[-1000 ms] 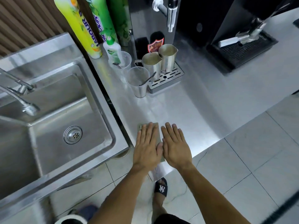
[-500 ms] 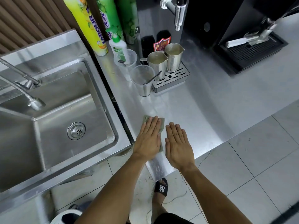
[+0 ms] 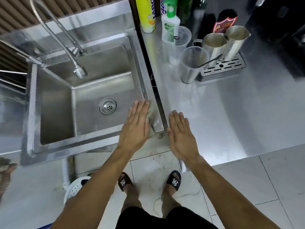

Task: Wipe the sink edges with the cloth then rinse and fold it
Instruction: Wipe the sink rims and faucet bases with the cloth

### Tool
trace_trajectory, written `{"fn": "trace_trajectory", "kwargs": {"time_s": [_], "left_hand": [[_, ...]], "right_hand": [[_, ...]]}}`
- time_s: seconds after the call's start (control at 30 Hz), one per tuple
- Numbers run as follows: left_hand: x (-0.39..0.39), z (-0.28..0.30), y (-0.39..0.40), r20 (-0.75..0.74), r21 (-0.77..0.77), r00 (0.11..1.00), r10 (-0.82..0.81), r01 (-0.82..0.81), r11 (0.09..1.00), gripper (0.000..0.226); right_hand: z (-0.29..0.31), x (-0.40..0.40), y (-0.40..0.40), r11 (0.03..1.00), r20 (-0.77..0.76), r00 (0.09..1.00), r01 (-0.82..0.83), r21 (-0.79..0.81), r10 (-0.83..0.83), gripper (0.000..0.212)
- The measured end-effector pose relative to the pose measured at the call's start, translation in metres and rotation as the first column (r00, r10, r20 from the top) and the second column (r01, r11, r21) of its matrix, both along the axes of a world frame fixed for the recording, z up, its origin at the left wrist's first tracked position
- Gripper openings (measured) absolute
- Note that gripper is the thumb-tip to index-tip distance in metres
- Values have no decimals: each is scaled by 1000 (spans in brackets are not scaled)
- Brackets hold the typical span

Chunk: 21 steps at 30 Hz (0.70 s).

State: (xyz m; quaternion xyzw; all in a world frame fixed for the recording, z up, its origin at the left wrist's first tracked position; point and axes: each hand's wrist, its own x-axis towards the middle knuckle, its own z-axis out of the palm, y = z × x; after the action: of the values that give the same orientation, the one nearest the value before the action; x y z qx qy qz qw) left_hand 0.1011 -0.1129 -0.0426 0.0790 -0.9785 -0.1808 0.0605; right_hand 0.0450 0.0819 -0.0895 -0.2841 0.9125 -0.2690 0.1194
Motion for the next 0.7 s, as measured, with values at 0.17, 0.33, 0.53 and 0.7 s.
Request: {"fn": "trace_trajectory", "kwargs": {"time_s": [0.17, 0.33, 0.53, 0.7], "left_hand": [[24, -40, 2, 226, -62, 973, 54, -41, 997, 57], [20, -63, 19, 103, -50, 978, 179, -174, 983, 58], [38, -75, 3, -7, -92, 989, 148, -148, 985, 59], [83, -78, -53, 6, -165, 955, 298, -293, 942, 57]], "right_hand": [[-2, 8, -49, 985, 13, 985, -170, -2, 170, 55], [-16, 8, -53, 986, -61, 984, -165, 21, 166, 57], [-21, 7, -53, 951, -138, 948, -265, 157, 287, 58], [-16, 13, -62, 949, -148, 948, -250, 194, 281, 62]]}}
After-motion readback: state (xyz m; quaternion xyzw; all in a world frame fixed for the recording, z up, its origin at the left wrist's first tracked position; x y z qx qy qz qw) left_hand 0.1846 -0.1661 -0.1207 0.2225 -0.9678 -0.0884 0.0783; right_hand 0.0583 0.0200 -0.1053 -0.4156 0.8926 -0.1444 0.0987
